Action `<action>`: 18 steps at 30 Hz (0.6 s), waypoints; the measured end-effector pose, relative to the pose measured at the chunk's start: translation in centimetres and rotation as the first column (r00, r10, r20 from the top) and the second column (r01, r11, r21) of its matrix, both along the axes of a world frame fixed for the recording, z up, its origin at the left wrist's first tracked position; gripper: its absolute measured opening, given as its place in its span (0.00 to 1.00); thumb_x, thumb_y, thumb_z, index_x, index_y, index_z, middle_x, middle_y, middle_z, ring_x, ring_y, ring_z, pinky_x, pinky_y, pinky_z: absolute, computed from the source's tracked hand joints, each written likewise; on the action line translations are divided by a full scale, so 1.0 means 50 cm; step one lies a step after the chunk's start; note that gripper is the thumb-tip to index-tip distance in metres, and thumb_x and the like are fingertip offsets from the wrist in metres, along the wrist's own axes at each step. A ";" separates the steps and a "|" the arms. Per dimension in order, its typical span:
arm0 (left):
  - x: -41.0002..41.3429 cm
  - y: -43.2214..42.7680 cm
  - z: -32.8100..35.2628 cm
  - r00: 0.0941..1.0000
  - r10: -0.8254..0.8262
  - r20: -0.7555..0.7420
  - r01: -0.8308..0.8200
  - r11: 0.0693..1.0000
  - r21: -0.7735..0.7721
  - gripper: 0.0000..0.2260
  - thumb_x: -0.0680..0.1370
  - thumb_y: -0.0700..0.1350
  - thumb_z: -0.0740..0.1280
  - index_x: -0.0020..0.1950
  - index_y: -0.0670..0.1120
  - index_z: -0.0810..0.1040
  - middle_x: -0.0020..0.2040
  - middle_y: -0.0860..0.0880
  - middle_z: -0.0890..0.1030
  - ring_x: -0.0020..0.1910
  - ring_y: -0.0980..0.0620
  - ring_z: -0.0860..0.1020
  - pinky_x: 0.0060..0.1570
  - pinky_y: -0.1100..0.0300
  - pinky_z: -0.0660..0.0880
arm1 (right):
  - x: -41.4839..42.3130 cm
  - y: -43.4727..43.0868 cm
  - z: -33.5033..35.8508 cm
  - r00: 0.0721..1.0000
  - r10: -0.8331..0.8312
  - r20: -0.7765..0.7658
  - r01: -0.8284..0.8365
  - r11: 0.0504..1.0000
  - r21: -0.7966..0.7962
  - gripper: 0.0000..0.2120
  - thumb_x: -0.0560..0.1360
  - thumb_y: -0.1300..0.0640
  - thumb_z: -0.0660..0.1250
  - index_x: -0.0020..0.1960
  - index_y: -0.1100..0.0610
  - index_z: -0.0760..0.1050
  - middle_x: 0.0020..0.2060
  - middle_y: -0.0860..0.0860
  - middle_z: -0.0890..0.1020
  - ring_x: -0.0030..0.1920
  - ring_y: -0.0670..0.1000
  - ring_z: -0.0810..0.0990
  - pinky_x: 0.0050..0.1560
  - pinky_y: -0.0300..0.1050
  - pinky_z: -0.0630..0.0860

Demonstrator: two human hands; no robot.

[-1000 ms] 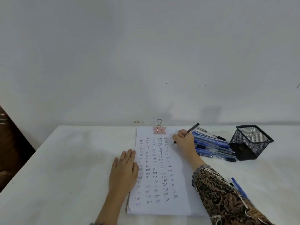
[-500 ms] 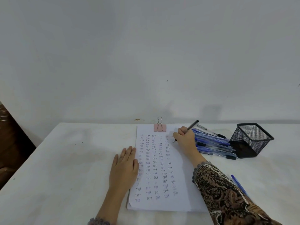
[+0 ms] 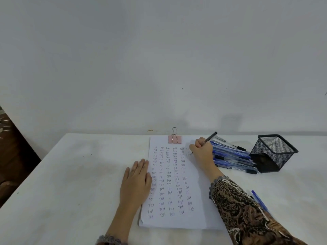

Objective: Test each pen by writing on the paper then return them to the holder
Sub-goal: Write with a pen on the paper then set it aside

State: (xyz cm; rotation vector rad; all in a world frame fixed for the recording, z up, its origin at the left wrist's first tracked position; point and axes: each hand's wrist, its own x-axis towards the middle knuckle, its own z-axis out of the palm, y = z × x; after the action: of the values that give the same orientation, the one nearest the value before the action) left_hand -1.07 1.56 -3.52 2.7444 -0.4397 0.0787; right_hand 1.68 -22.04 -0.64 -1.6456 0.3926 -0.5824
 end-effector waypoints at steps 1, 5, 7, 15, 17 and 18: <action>0.000 0.000 0.000 1.000 0.002 0.002 -0.002 1.000 -0.002 0.41 0.64 0.59 0.28 0.76 0.51 0.49 0.77 0.56 0.50 0.75 0.57 0.46 0.72 0.59 0.40 | -0.001 -0.002 0.001 1.000 0.002 0.009 -0.003 0.999 0.037 0.23 0.68 0.77 0.59 0.28 0.53 0.54 0.25 0.46 0.61 0.26 0.44 0.58 0.28 0.32 0.58; 0.000 -0.001 0.003 1.000 0.003 0.000 -0.003 1.000 -0.005 0.41 0.64 0.59 0.28 0.76 0.51 0.50 0.76 0.56 0.51 0.75 0.58 0.47 0.72 0.58 0.40 | -0.018 -0.004 0.029 0.997 -0.015 0.078 -0.005 0.967 0.255 0.22 0.78 0.62 0.59 0.26 0.55 0.60 0.17 0.45 0.63 0.18 0.44 0.57 0.21 0.32 0.54; -0.001 -0.002 0.005 1.000 -0.001 -0.009 0.001 1.000 -0.020 0.39 0.67 0.59 0.29 0.76 0.51 0.51 0.76 0.55 0.51 0.75 0.57 0.47 0.72 0.58 0.40 | -0.039 0.013 0.055 0.997 -0.005 0.078 -0.013 0.971 0.237 0.23 0.81 0.48 0.52 0.29 0.54 0.59 0.17 0.45 0.62 0.19 0.45 0.56 0.21 0.35 0.54; -0.009 0.000 0.012 0.999 -0.019 -0.034 0.019 1.000 -0.002 0.33 0.72 0.56 0.35 0.76 0.50 0.50 0.77 0.54 0.51 0.75 0.56 0.47 0.73 0.57 0.41 | -0.169 0.091 0.076 0.997 0.033 0.064 -0.041 0.992 0.117 0.13 0.83 0.57 0.50 0.45 0.55 0.71 0.28 0.50 0.71 0.25 0.47 0.66 0.26 0.40 0.64; -0.009 0.000 0.014 0.999 -0.023 -0.040 0.023 1.000 0.006 0.31 0.74 0.56 0.36 0.76 0.49 0.50 0.77 0.54 0.51 0.76 0.56 0.47 0.73 0.57 0.42 | -0.201 0.092 0.071 0.999 -0.042 -0.018 0.041 0.998 -0.038 0.12 0.82 0.56 0.52 0.46 0.54 0.72 0.30 0.49 0.71 0.28 0.48 0.66 0.30 0.41 0.63; -0.008 0.000 0.015 0.999 -0.022 -0.043 0.023 1.000 0.014 0.28 0.77 0.55 0.38 0.76 0.49 0.50 0.77 0.54 0.51 0.76 0.56 0.47 0.73 0.57 0.42 | -0.218 0.092 0.067 0.995 -0.079 -0.060 0.069 0.987 -0.142 0.12 0.82 0.56 0.52 0.47 0.54 0.73 0.30 0.49 0.71 0.28 0.48 0.66 0.31 0.42 0.63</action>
State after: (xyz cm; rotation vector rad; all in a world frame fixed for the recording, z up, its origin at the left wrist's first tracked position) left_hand -1.48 1.57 -2.76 2.7487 -0.4607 0.0107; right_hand -9.21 -17.46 2.72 -1.7938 0.4715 -0.6244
